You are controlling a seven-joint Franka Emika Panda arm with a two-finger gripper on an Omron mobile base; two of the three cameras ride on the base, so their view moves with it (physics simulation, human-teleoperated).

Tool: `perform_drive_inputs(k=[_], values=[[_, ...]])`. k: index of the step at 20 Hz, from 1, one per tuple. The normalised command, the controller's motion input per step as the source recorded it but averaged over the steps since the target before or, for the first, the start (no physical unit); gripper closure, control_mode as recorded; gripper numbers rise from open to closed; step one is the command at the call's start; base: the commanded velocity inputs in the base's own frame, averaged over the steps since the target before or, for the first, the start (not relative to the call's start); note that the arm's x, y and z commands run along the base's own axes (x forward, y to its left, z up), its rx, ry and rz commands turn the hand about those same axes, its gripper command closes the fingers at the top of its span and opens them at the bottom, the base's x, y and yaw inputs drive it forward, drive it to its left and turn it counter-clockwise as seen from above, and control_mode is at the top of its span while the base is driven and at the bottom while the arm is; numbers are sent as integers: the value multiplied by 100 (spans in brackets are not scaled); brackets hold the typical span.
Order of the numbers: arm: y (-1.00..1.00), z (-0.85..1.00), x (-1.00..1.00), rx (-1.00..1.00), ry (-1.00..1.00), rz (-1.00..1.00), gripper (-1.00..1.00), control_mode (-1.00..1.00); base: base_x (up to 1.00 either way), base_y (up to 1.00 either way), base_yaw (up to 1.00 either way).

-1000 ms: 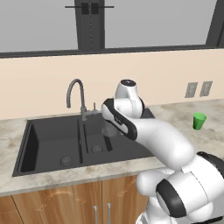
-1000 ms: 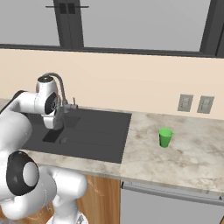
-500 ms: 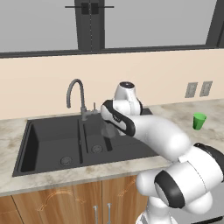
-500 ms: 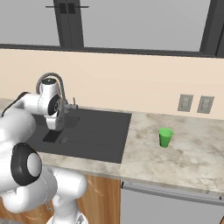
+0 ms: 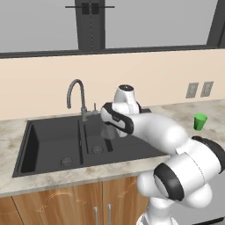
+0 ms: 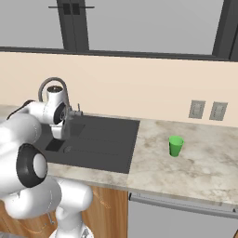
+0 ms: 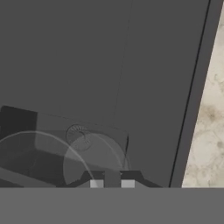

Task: Move any existing items from the left basin to the right basin for drying. Then move the cup from the counter to the left basin of the sink for washing.

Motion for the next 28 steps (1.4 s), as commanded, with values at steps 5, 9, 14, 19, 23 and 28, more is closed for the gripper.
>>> perform_drive_inputs(k=[5,9,14,19,23,28], values=[[0,-15,10,0,0,0,100,-100,0,0,0],[0,-13,14,0,2,0,100,-100,0,0,0],[2,-13,20,0,5,0,100,-100,0,0,0],[9,-12,20,0,6,0,100,-100,0,0,0],[13,-10,22,0,6,0,100,-100,0,0,0],[14,-13,18,0,5,0,100,-100,0,0,0]])
